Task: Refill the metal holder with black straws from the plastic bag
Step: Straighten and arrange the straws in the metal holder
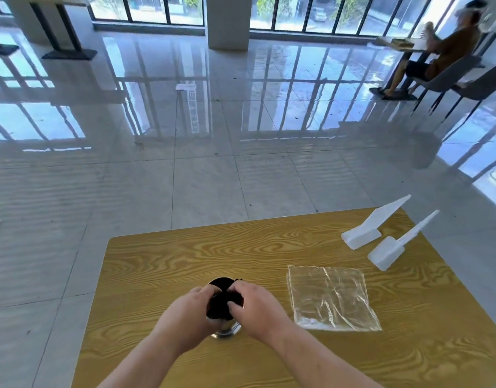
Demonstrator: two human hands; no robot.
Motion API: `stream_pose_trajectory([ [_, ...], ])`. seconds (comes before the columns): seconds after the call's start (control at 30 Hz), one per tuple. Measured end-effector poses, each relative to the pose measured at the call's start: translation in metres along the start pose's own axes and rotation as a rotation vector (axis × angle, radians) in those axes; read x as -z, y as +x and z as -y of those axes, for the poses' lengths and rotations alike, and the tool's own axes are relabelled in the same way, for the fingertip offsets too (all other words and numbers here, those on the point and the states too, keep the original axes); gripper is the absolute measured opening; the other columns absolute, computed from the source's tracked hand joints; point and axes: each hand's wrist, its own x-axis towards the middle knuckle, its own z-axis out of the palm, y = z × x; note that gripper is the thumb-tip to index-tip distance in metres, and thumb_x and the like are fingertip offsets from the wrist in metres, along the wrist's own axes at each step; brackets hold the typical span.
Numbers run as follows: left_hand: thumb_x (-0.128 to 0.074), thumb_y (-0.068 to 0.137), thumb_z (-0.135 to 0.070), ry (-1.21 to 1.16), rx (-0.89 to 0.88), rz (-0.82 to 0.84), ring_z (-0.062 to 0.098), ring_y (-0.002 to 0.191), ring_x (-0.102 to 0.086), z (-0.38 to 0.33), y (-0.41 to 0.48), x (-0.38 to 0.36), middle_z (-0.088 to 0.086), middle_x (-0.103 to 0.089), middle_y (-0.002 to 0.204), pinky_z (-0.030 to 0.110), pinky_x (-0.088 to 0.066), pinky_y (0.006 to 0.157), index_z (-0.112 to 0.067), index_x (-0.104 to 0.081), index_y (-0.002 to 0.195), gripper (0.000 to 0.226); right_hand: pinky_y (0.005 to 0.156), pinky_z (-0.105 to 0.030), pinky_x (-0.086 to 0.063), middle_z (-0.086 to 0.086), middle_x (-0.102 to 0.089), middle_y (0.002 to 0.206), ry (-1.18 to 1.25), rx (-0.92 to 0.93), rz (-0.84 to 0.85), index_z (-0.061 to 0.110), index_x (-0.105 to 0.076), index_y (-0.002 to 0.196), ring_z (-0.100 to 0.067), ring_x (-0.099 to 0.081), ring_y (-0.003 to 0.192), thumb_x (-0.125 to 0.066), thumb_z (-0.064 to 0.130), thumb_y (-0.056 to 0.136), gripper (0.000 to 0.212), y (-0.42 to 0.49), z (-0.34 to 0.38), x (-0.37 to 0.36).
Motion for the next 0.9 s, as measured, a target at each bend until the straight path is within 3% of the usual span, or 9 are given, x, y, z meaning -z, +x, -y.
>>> stream_pose_trajectory([
  [0.13, -0.064, 0.087, -0.04, -0.011, -0.021, -0.084, 0.002, 0.081, -0.062, -0.003, 0.004, 0.002, -0.019, -0.063, 0.095, 0.022, -0.053, 0.072, -0.04, -0.065, 0.104, 0.018, 0.076, -0.035, -0.06, 0.011, -0.076, 0.101, 0.01, 0.008, -0.024, 0.034, -0.069, 0.116, -0.01, -0.07, 0.09, -0.056, 0.039, 0.097, 0.024, -0.001, 0.006, -0.006],
  [0.33, -0.065, 0.095, -0.03, 0.059, -0.076, -0.182, 0.009, 0.09, -0.067, -0.002, 0.009, 0.008, -0.015, -0.07, 0.103, 0.029, -0.056, 0.079, -0.033, -0.073, 0.107, 0.014, 0.075, -0.032, -0.058, 0.014, -0.073, 0.103, -0.022, -0.021, -0.106, 0.033, -0.067, 0.115, -0.01, -0.069, 0.09, -0.055, 0.04, 0.097, 0.023, -0.005, -0.002, -0.004],
  [0.53, -0.068, 0.094, -0.029, 0.132, -0.127, -0.188, 0.005, 0.087, -0.066, -0.009, 0.005, 0.027, -0.016, -0.07, 0.097, 0.021, -0.052, 0.078, -0.032, -0.077, 0.1, 0.012, 0.069, -0.025, -0.047, 0.011, -0.071, 0.112, -0.056, 0.008, -0.133, 0.031, -0.065, 0.127, -0.012, -0.066, 0.091, -0.054, 0.038, 0.1, 0.03, -0.007, -0.005, 0.004],
  [0.63, -0.069, 0.092, -0.029, 0.138, -0.127, -0.204, 0.003, 0.087, -0.065, -0.016, 0.001, 0.041, -0.016, -0.073, 0.095, 0.02, -0.052, 0.078, -0.032, -0.078, 0.1, 0.012, 0.06, -0.019, -0.041, 0.016, -0.067, 0.094, -0.046, 0.033, -0.156, 0.031, -0.066, 0.123, -0.004, -0.059, 0.074, -0.054, 0.035, 0.1, 0.026, -0.009, -0.006, 0.006],
  [0.7, -0.071, 0.09, -0.03, 0.13, -0.115, -0.226, 0.001, 0.083, -0.065, -0.022, -0.002, 0.054, -0.018, -0.074, 0.092, 0.014, -0.047, 0.069, -0.033, -0.079, 0.097, 0.011, 0.057, -0.018, -0.041, 0.016, -0.064, 0.082, -0.023, 0.048, -0.179, 0.031, -0.068, 0.119, -0.002, -0.056, 0.066, -0.055, 0.032, 0.1, 0.023, -0.01, -0.006, 0.009],
  [0.8, -0.074, 0.088, -0.031, 0.1, -0.074, -0.254, -0.005, 0.071, -0.062, -0.03, -0.01, 0.077, -0.022, -0.071, 0.079, 0.009, -0.036, 0.056, -0.035, -0.079, 0.09, 0.007, 0.055, -0.017, -0.047, 0.015, -0.063, 0.076, 0.011, 0.071, -0.213, 0.03, -0.069, 0.117, 0.0, -0.06, 0.063, -0.058, 0.028, 0.101, 0.02, -0.012, -0.005, 0.016],
  [0.9, -0.076, 0.085, -0.034, 0.07, -0.032, -0.293, -0.005, 0.065, -0.061, -0.035, -0.021, 0.102, -0.023, -0.068, 0.071, 0.01, -0.034, 0.052, -0.039, -0.077, 0.084, 0.005, 0.052, -0.017, -0.047, 0.012, -0.064, 0.068, 0.058, 0.094, -0.235, 0.031, -0.069, 0.116, 0.004, -0.059, 0.06, -0.06, 0.024, 0.1, 0.019, -0.013, -0.005, 0.023],
])
